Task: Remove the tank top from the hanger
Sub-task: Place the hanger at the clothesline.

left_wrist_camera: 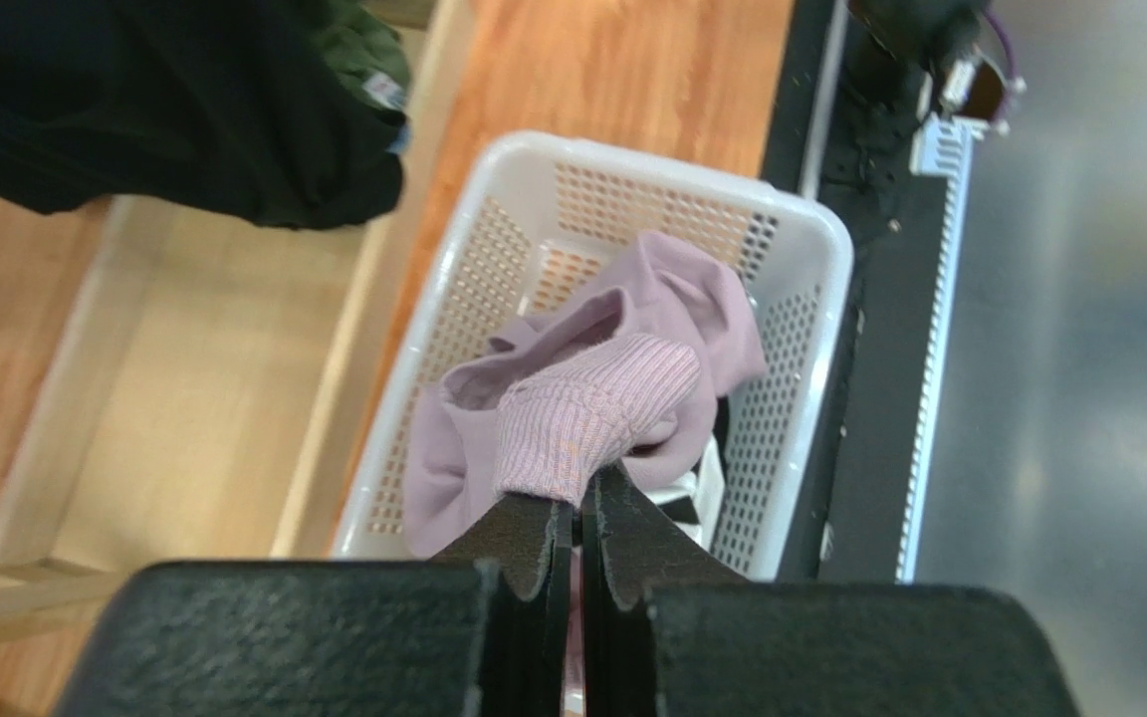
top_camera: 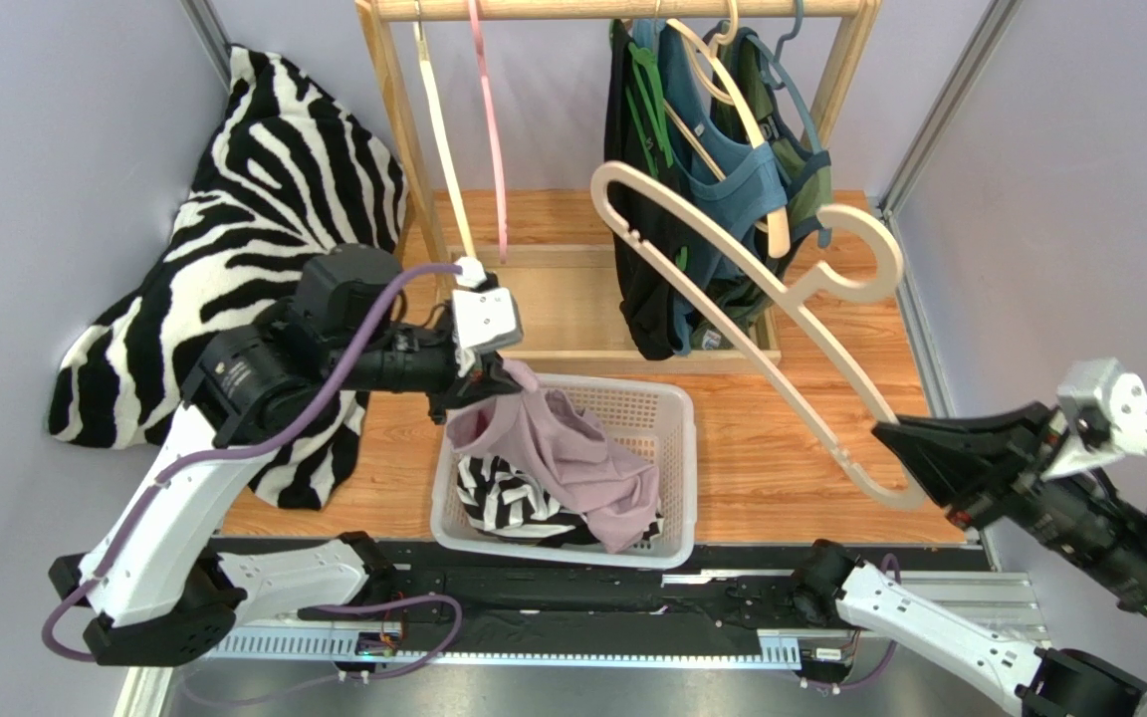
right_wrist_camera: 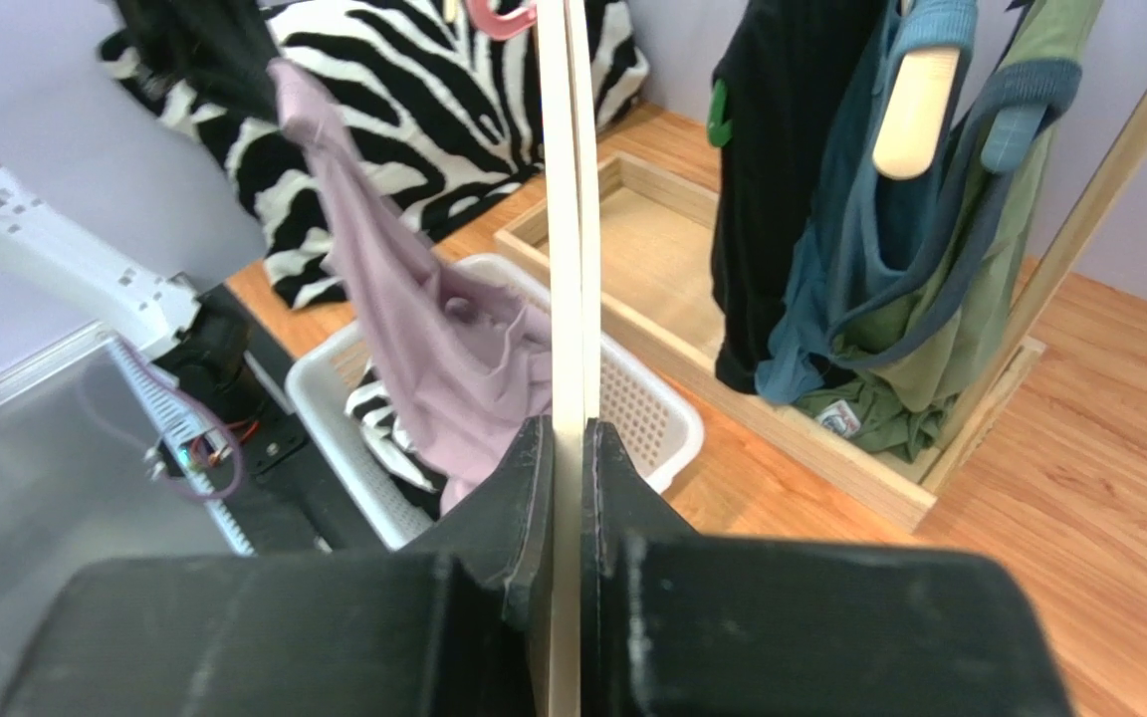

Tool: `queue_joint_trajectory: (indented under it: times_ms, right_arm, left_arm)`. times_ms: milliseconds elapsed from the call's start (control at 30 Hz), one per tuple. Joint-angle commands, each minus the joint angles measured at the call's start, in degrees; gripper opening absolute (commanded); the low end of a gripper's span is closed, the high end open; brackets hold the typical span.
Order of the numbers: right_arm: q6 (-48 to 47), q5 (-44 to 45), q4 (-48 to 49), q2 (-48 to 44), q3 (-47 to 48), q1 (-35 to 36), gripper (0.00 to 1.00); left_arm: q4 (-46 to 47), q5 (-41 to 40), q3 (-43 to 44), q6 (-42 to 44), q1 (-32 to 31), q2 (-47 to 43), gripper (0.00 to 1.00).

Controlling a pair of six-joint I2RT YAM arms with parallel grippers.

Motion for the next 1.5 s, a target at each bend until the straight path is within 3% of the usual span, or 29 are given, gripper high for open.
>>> queue_joint_trajectory:
  times_ms: [0,133,200,333,433,567,700,933,1033,1100,1233,1333,1467]
  right_arm:
    - [0.2,4.8,10.6,8.2,-1.0,0.0,0.0]
    - [2.9,4.0,12.3,15.8,1.8,0.0,0.0]
    - [3.9,3.9,12.5,18.8,3.3,0.0,0.0]
    - [4.8,6.6,10.9,26.3,7.9,0.0,0.0]
    - [5.6,9.8,10.9,29.3,9.7,0.0,0.0]
    - [6.8,12.1,11.9,31.7,10.4,0.0,0.0]
    - [7.0,13.2,11.8,34.1,12.4,0.0,0.0]
    - [6.8,14.2,11.6,39.8,17.5,0.0,0.0]
    - [6.4,14.4,11.4,42.5,19.1,0.0,0.0]
    - [6.5,15.0,11.1,44.0,20.3,0.0,0.0]
    - [6.6,17.0,11.2,46.7,21.9,0.0,0.0]
    - [6.8,18.4,10.9,49.1,24.4,0.0,0.0]
    - [6.8,18.8,11.1,51.9,27.5,0.0,0.0]
  left_arm:
    - [-0.2,-0.8,-1.6,4.9,-2.5,0.2,0.0]
    - [3.1,-5.8,-6.1,7.8,-2.8,0.6,0.0]
    - [6.7,-8.8,-12.6,9.0,-2.9,0.5,0.01]
    - [7.6,-13.7,-19.3,6.9,-2.8,6.2,0.38]
    - [5.7,-13.7,-20.2,6.2,-2.8,9.9,0.41]
    - [14.5,-18.2,-27.8,9.0,-2.8,8.5,0.43]
    - [17.7,-21.1,-33.7,11.1,-3.0,9.5,0.47]
    - [24.0,-23.5,-43.5,11.8,-4.1,9.7,0.75]
    - [27.0,-25.9,-47.9,12.1,-5.0,10.2,0.8]
    - [28.6,-26.2,-49.0,11.8,-5.5,10.5,0.82]
    - [28.5,-24.5,-47.8,10.6,-5.5,9.2,0.95]
    - [22.4,-18.6,-42.0,10.1,-5.5,5.8,0.96]
    - [5.0,-9.1,-30.7,13.8,-5.5,2.7,0.96]
